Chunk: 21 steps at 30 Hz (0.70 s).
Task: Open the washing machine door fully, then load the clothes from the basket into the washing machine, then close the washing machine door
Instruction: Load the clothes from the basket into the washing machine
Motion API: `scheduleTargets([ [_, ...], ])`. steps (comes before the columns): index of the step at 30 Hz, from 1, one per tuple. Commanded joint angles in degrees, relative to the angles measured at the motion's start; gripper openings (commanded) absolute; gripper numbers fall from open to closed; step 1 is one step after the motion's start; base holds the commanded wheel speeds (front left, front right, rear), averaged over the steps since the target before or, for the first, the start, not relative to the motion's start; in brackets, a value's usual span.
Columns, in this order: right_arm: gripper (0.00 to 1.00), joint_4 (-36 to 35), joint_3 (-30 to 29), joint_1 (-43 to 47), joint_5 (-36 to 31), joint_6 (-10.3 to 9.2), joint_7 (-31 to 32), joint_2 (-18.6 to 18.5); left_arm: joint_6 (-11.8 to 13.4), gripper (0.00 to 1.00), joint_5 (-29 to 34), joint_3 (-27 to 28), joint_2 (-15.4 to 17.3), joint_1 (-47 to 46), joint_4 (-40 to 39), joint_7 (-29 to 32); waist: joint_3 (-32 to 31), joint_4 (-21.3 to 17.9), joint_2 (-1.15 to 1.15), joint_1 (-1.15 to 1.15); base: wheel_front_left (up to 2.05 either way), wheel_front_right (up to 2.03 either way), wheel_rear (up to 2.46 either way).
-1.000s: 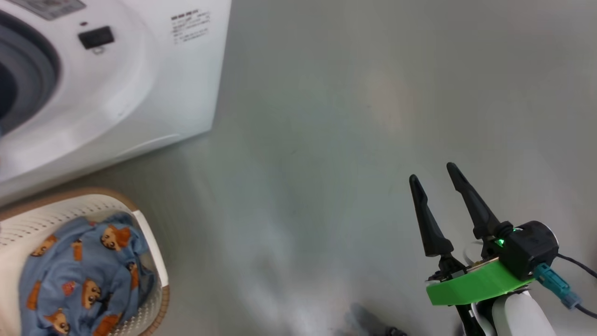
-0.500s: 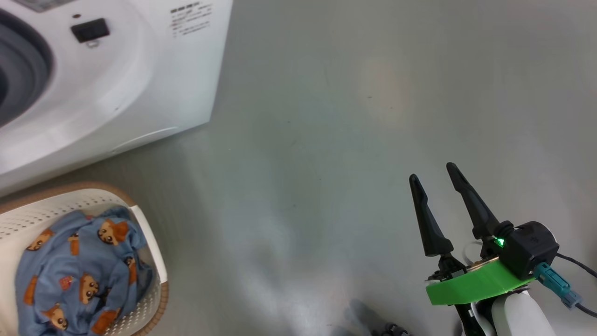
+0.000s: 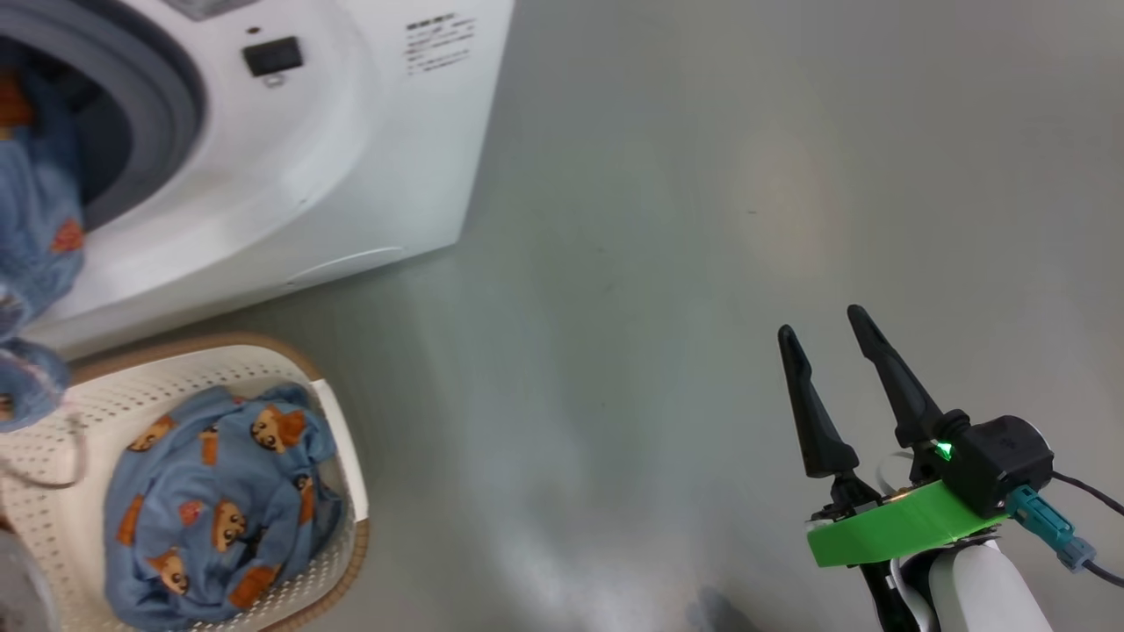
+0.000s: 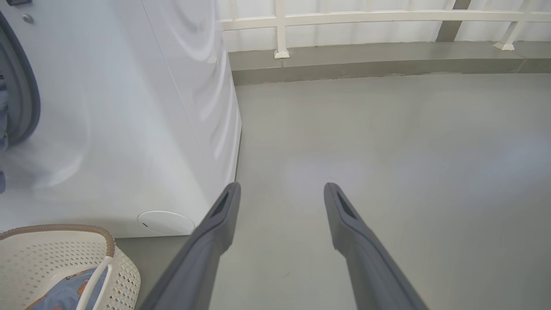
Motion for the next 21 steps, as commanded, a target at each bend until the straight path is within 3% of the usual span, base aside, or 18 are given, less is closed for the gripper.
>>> scheduleTargets([
  [1,1.00,-0.8,0.6,-0.4,-0.7,0.09,-0.3,-0.7,1.1,1.00,0.3,-0.2,1.9,1.5,-0.9,-0.3,-1.4,1.7,0.00,0.00,0.00,0.00,0.00],
  [7,1.00,0.2,-0.5,-0.5,-1.4,0.09,-0.3,-0.7,2.0,1.00,-0.5,-0.7,-1.8,5.1,-2.7,-0.3,-2.8,4.9,0.00,0.00,0.00,0.00,0.00],
  [21,1.00,0.0,-4.1,-1.4,-3.4,0.09,-0.3,-0.7,-0.9,1.00,-2.9,-2.2,-9.2,16.6,-12.6,-0.3,-4.1,11.9,0.00,0.00,0.00,0.00,0.00],
])
